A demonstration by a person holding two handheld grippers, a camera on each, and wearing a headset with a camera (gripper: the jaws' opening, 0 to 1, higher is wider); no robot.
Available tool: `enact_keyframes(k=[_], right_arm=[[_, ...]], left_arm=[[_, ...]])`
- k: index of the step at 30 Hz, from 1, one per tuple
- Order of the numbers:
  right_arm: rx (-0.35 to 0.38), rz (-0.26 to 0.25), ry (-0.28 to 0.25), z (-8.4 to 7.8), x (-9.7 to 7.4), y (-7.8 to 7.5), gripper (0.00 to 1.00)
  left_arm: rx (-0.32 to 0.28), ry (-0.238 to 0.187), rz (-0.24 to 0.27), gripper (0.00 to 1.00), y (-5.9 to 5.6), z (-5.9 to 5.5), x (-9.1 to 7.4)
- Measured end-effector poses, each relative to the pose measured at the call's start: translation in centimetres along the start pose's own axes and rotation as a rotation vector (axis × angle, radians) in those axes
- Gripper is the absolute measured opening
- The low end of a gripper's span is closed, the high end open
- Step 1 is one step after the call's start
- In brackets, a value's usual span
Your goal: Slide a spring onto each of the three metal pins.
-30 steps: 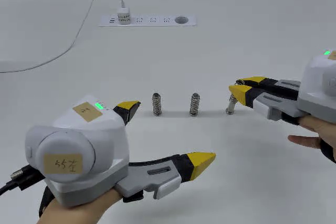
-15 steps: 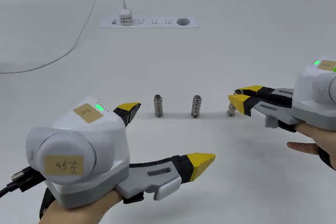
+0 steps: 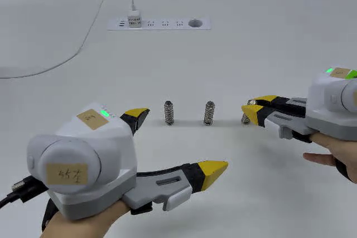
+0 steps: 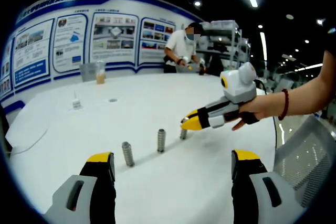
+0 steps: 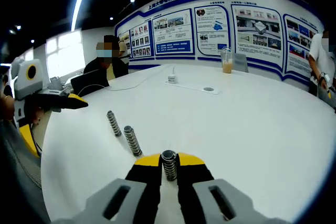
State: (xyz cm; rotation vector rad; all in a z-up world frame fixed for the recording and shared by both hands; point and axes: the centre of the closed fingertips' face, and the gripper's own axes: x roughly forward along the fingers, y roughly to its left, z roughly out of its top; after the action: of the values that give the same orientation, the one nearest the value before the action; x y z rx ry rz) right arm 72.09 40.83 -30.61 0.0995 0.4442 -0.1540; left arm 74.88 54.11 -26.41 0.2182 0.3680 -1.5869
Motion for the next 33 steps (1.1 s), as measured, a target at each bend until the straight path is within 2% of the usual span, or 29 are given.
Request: enact_keyframes(k=[12, 18, 33], right_arm=[[-0.004, 0.007, 0.015, -0.3, 0.1, 0.2, 0.12], [0.012, 0.009, 0.017, 0.1, -0.2, 0.3, 0.18], [0.004, 0.008, 0.01, 2.2, -3.1, 1.4, 0.31]], left_arm=[[-0.001, -0.005, 0.008, 0.92, 0.4, 0.2, -0.1], [0.006, -0.004, 0.02, 0.92, 0.8, 0.3, -0.4], [0.03, 0.008, 0.037, 0.89, 1.9, 1.0, -1.2]])
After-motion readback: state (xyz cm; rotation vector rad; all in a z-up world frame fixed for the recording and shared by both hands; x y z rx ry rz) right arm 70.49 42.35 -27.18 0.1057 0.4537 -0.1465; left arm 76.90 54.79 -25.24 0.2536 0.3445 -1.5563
